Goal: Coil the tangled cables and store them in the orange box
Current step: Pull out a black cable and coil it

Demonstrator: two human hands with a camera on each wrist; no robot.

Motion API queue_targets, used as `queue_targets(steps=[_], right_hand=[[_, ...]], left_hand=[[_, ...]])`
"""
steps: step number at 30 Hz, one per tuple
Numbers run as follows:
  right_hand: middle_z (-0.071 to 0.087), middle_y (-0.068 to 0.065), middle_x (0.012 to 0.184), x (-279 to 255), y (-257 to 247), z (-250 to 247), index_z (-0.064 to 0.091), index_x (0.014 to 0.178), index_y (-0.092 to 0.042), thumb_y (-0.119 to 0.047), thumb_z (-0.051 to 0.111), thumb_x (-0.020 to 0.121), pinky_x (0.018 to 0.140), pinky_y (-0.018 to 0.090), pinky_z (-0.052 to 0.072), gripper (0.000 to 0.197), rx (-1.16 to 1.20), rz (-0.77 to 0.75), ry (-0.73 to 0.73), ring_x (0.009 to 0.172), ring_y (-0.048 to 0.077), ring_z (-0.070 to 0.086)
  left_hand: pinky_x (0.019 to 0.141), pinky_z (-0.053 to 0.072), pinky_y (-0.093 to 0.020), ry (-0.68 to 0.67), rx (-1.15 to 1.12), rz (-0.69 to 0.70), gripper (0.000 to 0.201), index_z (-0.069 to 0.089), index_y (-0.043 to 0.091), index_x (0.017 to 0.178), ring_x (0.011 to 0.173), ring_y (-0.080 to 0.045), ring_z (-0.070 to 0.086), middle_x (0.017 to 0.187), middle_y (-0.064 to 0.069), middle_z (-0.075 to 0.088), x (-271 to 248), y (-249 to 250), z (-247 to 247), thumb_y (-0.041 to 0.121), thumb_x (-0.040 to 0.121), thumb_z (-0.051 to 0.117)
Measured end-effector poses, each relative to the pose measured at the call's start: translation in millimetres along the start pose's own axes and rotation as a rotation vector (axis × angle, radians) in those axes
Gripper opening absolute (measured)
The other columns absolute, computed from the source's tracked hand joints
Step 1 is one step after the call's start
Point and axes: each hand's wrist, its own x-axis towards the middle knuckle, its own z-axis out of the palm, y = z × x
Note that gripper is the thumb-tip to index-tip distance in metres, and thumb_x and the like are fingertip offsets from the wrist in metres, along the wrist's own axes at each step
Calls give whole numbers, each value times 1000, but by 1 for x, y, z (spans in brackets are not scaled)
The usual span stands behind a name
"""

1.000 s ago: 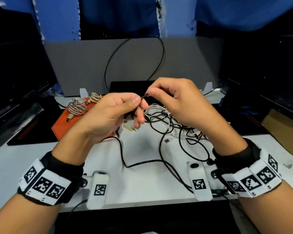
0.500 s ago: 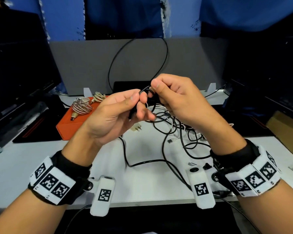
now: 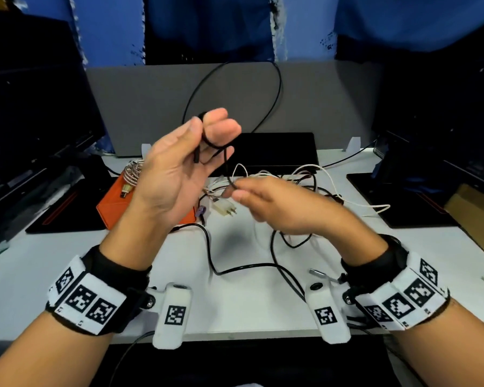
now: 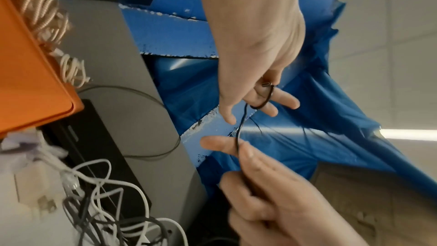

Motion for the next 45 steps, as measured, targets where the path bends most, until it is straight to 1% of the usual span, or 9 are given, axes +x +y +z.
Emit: queue_targets(steps=[3, 7, 16, 19, 24, 29, 32, 38, 45], right_hand=[[54, -30, 64, -6, -12, 0, 64, 94, -16, -35, 48, 109, 60, 17, 36, 29, -90, -61, -111, 63, -2, 51], [62, -21, 68, -17, -13, -28, 75, 89, -21, -36, 62, 102, 62, 33, 42, 23, -34, -95, 69, 61, 6, 50], [73, -8, 85, -16, -3, -31, 71, 105, -20, -31, 62, 102, 87, 52, 56, 15, 160, -152, 298, 85, 16, 71], [73, 5, 86, -16, -5, -33, 68, 91, -24, -47, 58, 100, 77, 59, 53, 27, 108, -130, 272, 82, 38, 66], [70, 2, 83, -18, -3, -37, 66, 89, -23, -47, 59, 101, 74, 51, 53, 28, 50, -110, 267, 78, 27, 64], [67, 6, 77, -14, 3, -35, 62, 82, -26, -47, 53, 105, 69, 49, 52, 33, 81, -134, 230, 71, 21, 61], [70, 9, 81, -12, 4, -31, 63, 85, -24, -50, 49, 104, 75, 57, 53, 36, 97, -152, 231, 79, 35, 65], [40, -6, 62, -9, 10, -37, 63, 107, -16, -24, 42, 112, 40, 37, 45, 22, 286, -81, 357, 42, 14, 38], [50, -10, 67, -4, -2, -3, 40, 151, -41, -29, 42, 111, 57, 34, 49, 42, 6, 36, 126, 55, 5, 50]], left_hand=[[113, 42, -27, -19, 582, 121, 33, 77, 19, 105, 127, -2, 59, 104, 13, 78, -3, -11, 3, 18, 109, 44], [87, 54, -38, -245, 970, 164, 30, 69, 13, 91, 93, -12, 71, 85, 6, 74, -3, -15, 0, 24, 107, 46], [62, 33, -32, -354, 453, -76, 38, 65, -1, 89, 58, -21, 37, 54, -5, 45, -6, -8, 5, 17, 107, 37], [67, 42, -34, -385, 412, -123, 36, 60, -8, 98, 59, -21, 47, 53, -3, 46, -7, -10, 3, 16, 106, 35], [87, 54, -31, -445, 357, -155, 28, 56, 0, 102, 93, -27, 71, 71, -4, 70, -8, -15, 5, 15, 108, 33], [80, 55, -28, -352, 236, -253, 31, 62, 1, 95, 63, -21, 63, 52, -5, 57, -14, -10, 11, 18, 104, 38], [94, 54, -40, -394, 180, -293, 28, 62, 5, 95, 78, -25, 70, 55, -4, 58, -14, -7, 9, 18, 105, 40], [110, 48, -50, -174, -86, -204, 28, 67, 6, 98, 92, -16, 73, 72, 3, 68, -11, -7, 18, 18, 103, 42], [115, 39, -55, 5, -175, -124, 39, 74, 10, 110, 127, -17, 63, 105, 2, 79, -2, -2, 12, 21, 108, 38]])
